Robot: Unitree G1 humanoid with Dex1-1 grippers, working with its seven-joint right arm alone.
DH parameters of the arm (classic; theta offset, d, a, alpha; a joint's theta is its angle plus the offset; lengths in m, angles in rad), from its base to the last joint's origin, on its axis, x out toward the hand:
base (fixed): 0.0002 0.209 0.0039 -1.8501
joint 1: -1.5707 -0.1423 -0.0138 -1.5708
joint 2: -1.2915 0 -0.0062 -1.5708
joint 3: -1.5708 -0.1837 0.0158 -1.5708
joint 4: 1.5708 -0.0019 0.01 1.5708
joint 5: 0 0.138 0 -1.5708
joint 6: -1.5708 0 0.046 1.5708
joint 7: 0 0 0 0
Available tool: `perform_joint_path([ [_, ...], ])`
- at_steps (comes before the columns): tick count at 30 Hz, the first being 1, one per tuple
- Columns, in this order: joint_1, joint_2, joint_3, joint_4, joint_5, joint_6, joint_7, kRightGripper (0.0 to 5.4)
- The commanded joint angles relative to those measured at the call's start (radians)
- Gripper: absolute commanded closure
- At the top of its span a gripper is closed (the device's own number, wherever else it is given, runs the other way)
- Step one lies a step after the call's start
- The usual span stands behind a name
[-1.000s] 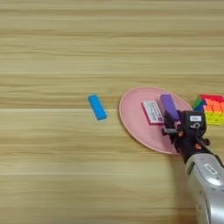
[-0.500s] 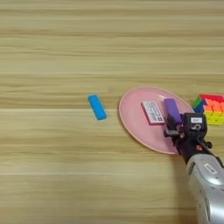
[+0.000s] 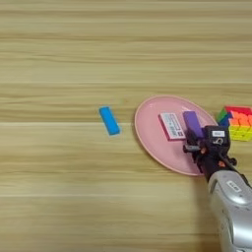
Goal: Move the objects on the table
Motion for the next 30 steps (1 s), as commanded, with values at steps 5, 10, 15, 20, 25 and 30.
perform_joint_path([
  [5, -0.029, -0.024, -0.002, -0.030, -0.007, -0.018, -0.008, 3.07],
  [10, -0.025, -0.022, -0.004, -0.040, -0.005, -0.021, -0.005, 2.43],
  [15, -0.023, -0.018, 0.000, -0.052, 0.002, -0.032, 0.003, 1.61],
  [20, -0.022, -0.016, -0.001, -0.064, 0.002, -0.046, 0.005, 1.04],
  [25, -0.020, -0.016, -0.002, -0.071, 0.003, -0.053, 0.005, 0.48],
  [30, -0.018, -0.015, -0.004, -0.081, 0.006, -0.062, 0.003, 0.07],
])
